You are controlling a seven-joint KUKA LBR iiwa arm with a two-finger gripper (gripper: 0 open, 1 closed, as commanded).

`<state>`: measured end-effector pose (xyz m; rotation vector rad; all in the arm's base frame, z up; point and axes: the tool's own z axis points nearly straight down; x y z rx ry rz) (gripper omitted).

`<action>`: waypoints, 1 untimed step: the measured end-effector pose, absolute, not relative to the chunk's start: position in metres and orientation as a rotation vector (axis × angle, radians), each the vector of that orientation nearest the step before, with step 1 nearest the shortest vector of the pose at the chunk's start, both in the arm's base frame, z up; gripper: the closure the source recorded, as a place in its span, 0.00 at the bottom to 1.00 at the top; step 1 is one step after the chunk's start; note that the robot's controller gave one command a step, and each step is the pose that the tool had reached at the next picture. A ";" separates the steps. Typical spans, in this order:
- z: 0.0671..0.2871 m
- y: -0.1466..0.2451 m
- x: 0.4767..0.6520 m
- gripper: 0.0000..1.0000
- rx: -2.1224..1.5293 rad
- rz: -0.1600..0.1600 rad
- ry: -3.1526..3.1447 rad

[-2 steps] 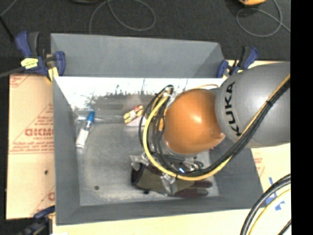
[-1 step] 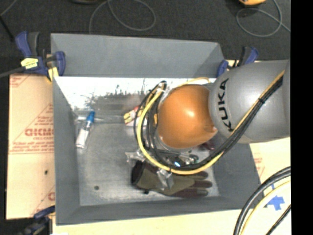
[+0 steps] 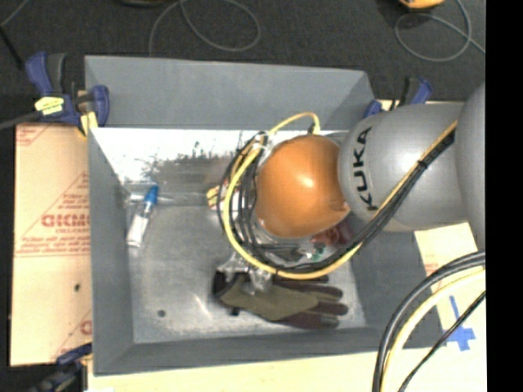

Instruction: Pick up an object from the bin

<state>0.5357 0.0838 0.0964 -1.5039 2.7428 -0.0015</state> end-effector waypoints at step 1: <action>0.096 0.084 0.536 1.00 -1.503 -0.002 2.743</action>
Offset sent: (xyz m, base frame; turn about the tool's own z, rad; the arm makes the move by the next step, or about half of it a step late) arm -0.0089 0.0221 -0.0264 -0.1873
